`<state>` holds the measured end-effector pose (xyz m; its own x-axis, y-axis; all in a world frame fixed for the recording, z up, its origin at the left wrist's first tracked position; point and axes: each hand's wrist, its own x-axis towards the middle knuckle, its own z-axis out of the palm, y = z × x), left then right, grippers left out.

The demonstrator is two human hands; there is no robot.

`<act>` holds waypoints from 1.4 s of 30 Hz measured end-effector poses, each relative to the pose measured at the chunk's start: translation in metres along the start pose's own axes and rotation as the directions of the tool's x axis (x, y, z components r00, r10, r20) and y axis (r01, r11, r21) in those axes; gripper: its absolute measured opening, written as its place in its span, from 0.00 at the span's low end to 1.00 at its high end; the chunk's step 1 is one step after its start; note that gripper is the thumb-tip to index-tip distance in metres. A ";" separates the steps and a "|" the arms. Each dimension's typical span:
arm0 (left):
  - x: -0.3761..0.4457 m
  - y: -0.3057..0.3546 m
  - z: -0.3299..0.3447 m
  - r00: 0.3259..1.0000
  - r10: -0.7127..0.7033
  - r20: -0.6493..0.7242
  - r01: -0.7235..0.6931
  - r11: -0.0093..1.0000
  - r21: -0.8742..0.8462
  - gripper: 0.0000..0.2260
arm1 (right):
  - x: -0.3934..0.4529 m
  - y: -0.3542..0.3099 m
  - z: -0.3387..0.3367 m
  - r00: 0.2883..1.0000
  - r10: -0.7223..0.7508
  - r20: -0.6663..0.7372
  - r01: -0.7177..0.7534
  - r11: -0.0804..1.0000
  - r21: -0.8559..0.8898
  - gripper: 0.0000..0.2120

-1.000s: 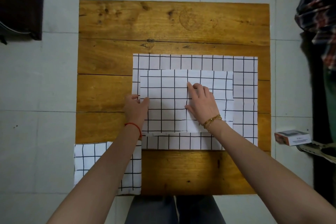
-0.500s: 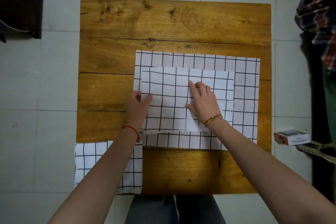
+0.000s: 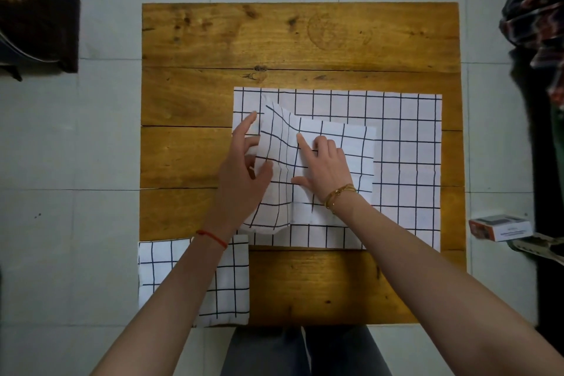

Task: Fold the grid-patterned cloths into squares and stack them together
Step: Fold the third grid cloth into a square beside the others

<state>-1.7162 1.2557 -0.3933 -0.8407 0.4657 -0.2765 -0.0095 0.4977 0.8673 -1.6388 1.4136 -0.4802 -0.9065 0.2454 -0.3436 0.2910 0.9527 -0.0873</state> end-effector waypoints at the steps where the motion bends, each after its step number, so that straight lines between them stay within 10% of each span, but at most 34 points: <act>1: 0.000 -0.002 0.000 1.000 -0.008 -0.019 0.008 1.000 0.006 0.33 | 0.000 -0.002 0.001 1.000 -0.009 -0.002 0.009 1.000 -0.017 0.46; 17: -0.011 0.015 0.028 0.976 -0.098 0.192 0.130 0.979 -0.159 0.34 | -0.010 0.005 0.002 0.998 -0.038 -0.054 0.043 0.994 0.098 0.37; 27: -0.007 0.020 0.110 0.934 -0.094 0.344 0.152 0.977 -0.146 0.36 | -0.046 0.082 0.006 0.915 0.365 -0.171 -0.276 0.877 0.393 0.16; 42: -0.006 -0.044 0.090 0.965 0.031 0.261 -0.161 0.856 0.491 0.25 | -0.040 0.098 0.009 0.760 0.644 0.091 -0.460 0.433 0.775 0.05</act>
<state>-1.6619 1.2964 -0.4672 -0.6698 0.6560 -0.3480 0.3925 0.7106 0.5839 -1.5713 1.4960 -0.4832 -0.4732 0.7838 -0.4022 0.7801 0.1606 -0.6047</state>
